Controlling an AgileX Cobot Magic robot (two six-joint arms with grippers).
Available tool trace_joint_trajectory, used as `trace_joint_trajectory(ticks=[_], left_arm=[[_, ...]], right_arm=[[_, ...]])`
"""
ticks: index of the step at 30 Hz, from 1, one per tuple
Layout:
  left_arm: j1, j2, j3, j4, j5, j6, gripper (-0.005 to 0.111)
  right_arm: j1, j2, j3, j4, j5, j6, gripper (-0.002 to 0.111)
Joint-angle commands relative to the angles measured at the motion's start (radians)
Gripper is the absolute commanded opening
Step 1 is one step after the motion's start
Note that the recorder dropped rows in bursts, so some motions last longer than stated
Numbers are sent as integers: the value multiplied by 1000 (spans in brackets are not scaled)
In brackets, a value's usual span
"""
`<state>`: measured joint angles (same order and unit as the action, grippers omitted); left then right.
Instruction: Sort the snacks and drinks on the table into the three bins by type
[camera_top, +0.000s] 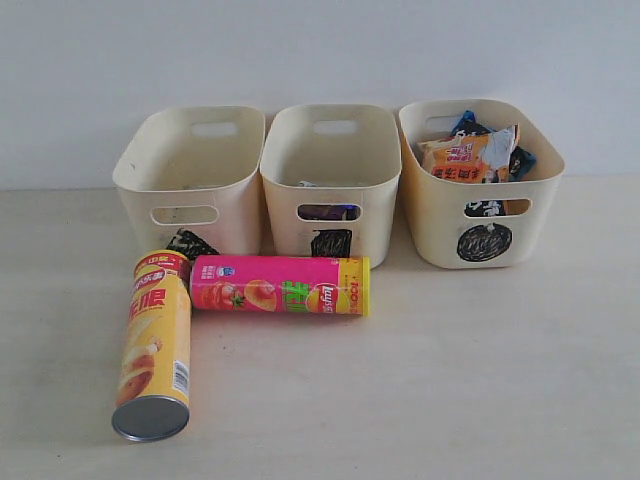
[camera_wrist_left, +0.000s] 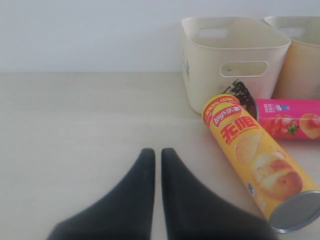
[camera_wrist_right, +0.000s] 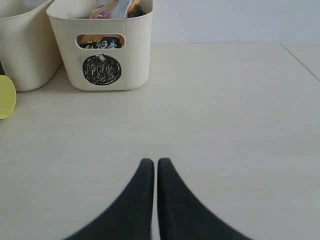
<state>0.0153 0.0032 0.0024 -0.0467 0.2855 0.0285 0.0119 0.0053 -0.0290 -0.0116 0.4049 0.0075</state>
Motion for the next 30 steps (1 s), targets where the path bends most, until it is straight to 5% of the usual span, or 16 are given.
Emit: trace_joint_trajectory(ticks=[1,23,26,30], left_arm=[[4,-3,-2,-5,-7,-9,4],[4,-3,-2,-5,-7,-9,4],[4,-3,-2,66,-86,19,4],[4,-3,-2,-51,-236,-90,4]], right_arm=[[-2,-5,29,3,-57,1,0],[-2,-5,29,3,-64,-2,0],[-2,-5,29,3,-64,-2,0],[-2,-5,29,3,-64,-2,0]])
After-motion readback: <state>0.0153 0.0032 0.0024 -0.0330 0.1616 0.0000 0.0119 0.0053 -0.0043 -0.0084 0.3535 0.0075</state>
